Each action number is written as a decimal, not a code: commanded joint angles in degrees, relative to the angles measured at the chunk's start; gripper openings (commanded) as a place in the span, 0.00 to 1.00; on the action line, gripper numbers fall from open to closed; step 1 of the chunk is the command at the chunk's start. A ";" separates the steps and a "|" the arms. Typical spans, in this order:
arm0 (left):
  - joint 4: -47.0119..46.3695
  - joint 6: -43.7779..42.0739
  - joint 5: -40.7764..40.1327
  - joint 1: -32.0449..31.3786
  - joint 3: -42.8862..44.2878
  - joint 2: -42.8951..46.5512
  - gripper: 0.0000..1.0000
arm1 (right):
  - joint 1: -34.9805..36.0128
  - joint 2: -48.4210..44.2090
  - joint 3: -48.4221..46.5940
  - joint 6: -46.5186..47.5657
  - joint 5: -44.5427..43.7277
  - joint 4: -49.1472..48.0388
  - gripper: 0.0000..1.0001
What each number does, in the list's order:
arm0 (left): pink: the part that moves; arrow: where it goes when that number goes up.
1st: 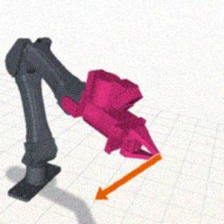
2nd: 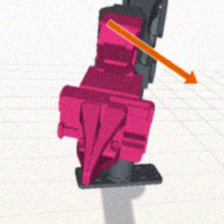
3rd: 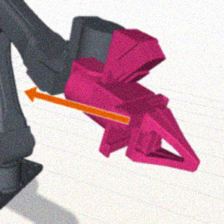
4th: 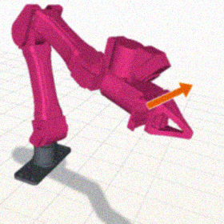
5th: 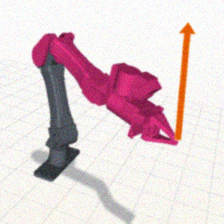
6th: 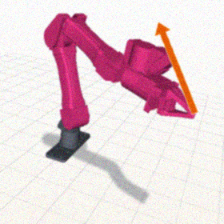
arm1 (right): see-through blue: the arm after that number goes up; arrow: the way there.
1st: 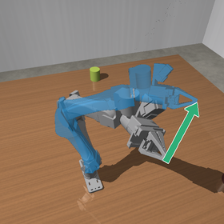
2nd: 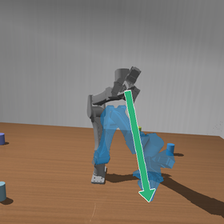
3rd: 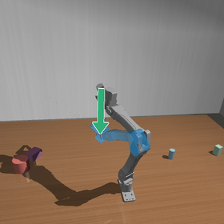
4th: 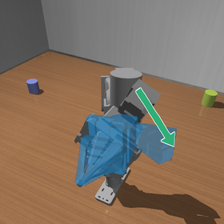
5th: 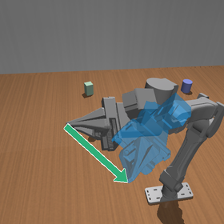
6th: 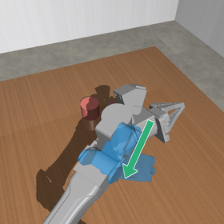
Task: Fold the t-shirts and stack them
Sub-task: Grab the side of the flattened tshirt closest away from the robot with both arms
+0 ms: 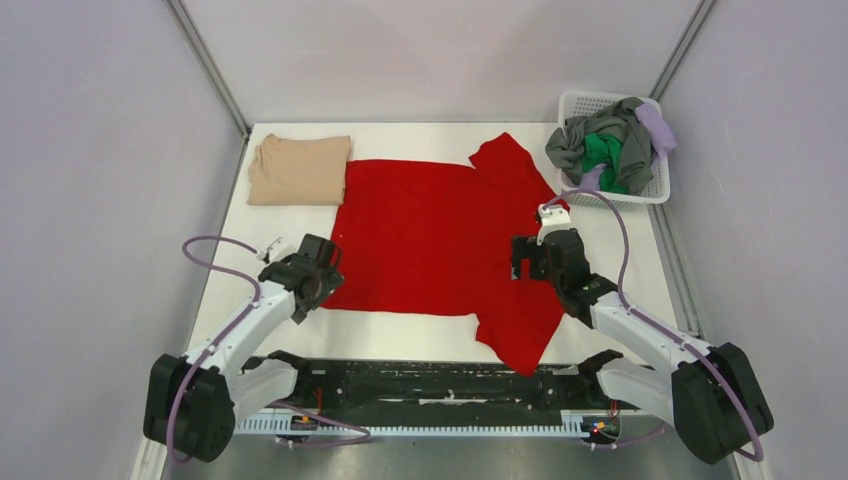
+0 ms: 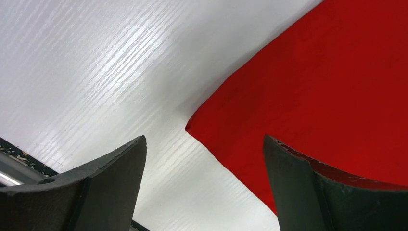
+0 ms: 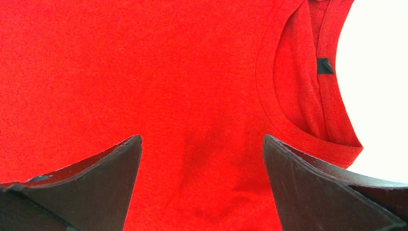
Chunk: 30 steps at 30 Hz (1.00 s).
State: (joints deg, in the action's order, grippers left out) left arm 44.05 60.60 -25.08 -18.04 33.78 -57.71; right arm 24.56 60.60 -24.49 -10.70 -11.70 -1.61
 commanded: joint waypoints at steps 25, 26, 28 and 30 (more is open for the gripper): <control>-8.20 5.50 3.73 2.22 3.26 -21.06 0.36 | 0.32 2.20 0.02 0.33 -5.48 1.16 0.98; -8.45 5.17 3.94 2.22 3.45 -21.71 0.29 | 0.30 2.08 -0.02 0.41 -5.65 1.32 0.98; -9.10 4.65 4.31 2.23 3.75 -22.64 0.15 | 0.29 1.92 0.00 0.42 -5.86 1.52 0.98; -9.23 4.35 4.64 2.23 3.94 -23.12 0.02 | 0.31 1.60 -0.03 0.33 -6.05 2.94 0.98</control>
State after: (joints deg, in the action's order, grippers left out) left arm 37.56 64.90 -21.37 -16.10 38.44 -77.91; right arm 24.64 62.76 -24.47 -10.48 -15.75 0.32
